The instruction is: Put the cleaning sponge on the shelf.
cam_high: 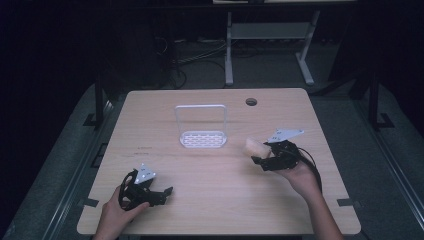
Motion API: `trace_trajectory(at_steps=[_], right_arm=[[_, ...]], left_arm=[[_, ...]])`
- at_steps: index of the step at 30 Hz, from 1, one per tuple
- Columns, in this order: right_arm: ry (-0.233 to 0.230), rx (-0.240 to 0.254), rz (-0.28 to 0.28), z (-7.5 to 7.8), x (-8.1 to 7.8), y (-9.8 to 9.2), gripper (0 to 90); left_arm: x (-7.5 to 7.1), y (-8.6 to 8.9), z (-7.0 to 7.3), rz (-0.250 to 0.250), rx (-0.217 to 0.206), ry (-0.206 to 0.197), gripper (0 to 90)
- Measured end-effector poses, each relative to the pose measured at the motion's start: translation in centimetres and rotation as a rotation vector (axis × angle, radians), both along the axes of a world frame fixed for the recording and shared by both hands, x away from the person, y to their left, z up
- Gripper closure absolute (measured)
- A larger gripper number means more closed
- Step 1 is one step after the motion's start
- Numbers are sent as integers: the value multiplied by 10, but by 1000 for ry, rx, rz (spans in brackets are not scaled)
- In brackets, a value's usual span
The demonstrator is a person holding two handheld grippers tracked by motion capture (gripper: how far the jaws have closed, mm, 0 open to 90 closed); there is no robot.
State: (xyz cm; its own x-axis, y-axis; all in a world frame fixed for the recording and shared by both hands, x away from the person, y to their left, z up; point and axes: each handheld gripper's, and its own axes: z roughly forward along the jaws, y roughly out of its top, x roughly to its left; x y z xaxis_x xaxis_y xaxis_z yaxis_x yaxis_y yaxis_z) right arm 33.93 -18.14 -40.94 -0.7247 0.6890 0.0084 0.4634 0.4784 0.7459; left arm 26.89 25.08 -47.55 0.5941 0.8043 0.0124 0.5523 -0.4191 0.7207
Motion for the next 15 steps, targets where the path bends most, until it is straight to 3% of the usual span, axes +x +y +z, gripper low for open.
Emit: trace_trajectory(at_steps=[15], right_arm=[[-5, -12, 40, 4, 7, 23, 302]], left_arm=[[0, 0, 0, 1, 0, 1, 119]])
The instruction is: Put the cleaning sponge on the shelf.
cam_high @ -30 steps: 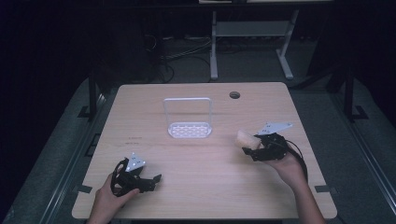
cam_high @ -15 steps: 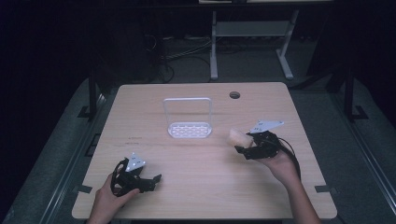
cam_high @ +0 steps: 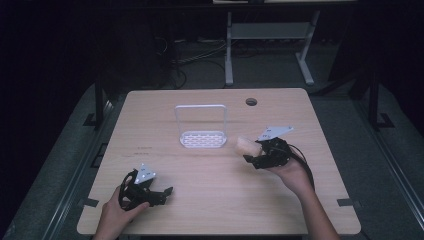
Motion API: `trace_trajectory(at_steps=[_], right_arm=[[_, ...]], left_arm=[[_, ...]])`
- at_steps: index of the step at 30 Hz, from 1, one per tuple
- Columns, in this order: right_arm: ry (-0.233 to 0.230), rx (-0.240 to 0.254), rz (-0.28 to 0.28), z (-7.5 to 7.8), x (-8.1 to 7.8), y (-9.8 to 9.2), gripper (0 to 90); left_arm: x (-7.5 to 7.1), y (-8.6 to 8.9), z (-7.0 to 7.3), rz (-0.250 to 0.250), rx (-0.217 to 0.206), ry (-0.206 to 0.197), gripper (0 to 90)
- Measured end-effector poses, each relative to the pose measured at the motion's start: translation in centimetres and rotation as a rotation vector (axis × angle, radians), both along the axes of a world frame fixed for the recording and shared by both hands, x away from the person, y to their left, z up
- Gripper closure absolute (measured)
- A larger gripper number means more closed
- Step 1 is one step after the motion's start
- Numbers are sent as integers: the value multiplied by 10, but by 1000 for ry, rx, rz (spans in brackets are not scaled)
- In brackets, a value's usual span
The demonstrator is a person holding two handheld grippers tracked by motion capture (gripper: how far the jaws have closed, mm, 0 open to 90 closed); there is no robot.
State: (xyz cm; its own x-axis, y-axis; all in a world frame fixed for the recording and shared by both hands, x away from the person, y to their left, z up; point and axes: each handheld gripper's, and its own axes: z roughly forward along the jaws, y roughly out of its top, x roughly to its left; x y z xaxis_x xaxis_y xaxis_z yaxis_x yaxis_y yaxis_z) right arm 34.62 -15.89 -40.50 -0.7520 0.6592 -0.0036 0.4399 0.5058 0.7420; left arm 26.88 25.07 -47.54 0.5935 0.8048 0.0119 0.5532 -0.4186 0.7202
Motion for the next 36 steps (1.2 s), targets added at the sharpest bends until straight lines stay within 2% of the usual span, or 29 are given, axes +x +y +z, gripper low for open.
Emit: trace_trajectory(at_steps=[36], right_arm=[[-7, -6, 80, 6, 24, 57, 302]], left_arm=[[0, 0, 0, 0, 0, 2, 119]])
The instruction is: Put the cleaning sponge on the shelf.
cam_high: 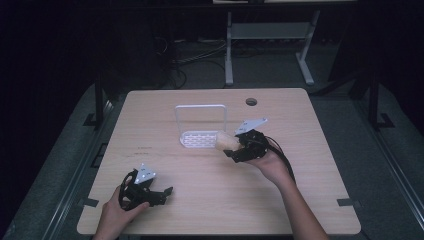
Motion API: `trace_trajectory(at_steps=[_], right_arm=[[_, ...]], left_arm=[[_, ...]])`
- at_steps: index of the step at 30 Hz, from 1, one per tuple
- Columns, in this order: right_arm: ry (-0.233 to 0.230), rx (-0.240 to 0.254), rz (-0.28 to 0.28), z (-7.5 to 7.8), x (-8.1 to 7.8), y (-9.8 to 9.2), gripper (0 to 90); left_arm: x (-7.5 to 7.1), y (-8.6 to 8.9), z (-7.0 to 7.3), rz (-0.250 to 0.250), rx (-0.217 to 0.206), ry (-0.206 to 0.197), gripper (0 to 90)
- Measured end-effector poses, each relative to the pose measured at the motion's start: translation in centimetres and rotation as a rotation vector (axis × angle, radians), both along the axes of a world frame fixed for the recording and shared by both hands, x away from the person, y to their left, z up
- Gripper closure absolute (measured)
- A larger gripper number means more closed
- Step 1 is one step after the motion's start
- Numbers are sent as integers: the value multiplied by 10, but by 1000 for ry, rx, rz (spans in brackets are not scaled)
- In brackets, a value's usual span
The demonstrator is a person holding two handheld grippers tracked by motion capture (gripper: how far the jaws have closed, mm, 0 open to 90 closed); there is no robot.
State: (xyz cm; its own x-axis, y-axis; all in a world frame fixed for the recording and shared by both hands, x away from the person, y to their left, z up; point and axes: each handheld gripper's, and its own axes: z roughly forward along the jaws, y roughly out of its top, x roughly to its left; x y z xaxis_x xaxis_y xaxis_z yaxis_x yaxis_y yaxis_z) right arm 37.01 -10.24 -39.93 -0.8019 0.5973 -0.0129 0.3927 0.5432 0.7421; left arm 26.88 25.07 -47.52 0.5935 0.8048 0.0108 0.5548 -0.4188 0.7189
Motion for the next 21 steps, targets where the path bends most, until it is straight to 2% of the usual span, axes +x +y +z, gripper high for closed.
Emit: trace_trajectory(at_steps=[21], right_arm=[[-2, -1, 18, -2, 15, 30, 302]], left_arm=[[0, 0, 0, 1, -1, 0, 118]])
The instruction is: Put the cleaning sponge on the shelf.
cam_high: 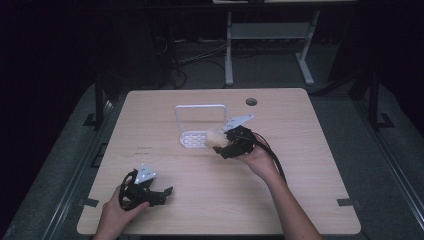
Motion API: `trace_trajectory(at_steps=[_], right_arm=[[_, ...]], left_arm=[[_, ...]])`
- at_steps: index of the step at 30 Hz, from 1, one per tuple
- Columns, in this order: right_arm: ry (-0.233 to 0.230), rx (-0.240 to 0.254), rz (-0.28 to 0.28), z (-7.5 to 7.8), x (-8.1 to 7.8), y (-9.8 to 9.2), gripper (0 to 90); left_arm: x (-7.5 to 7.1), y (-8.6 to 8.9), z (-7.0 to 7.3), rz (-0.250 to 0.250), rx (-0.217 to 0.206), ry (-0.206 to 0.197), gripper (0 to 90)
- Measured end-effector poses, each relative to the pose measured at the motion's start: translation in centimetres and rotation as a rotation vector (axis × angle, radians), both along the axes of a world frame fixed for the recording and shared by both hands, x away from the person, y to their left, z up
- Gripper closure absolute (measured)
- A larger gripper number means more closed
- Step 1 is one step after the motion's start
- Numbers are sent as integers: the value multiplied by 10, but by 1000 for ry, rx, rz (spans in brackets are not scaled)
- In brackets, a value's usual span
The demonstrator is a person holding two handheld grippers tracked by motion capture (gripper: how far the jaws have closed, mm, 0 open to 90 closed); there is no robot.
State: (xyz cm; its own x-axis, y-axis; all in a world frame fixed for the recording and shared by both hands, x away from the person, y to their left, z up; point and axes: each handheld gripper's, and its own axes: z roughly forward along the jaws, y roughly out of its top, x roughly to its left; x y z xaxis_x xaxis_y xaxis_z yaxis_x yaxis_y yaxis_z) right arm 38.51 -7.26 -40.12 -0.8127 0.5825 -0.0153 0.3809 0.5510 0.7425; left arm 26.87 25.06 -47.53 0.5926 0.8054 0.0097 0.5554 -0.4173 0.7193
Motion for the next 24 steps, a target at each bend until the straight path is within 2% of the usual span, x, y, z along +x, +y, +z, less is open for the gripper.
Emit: trace_trajectory(at_steps=[24], right_arm=[[-10, -10, -1, -7, 21, 31, 302]], left_arm=[[0, 0, 0, 0, 0, -1, 119]])
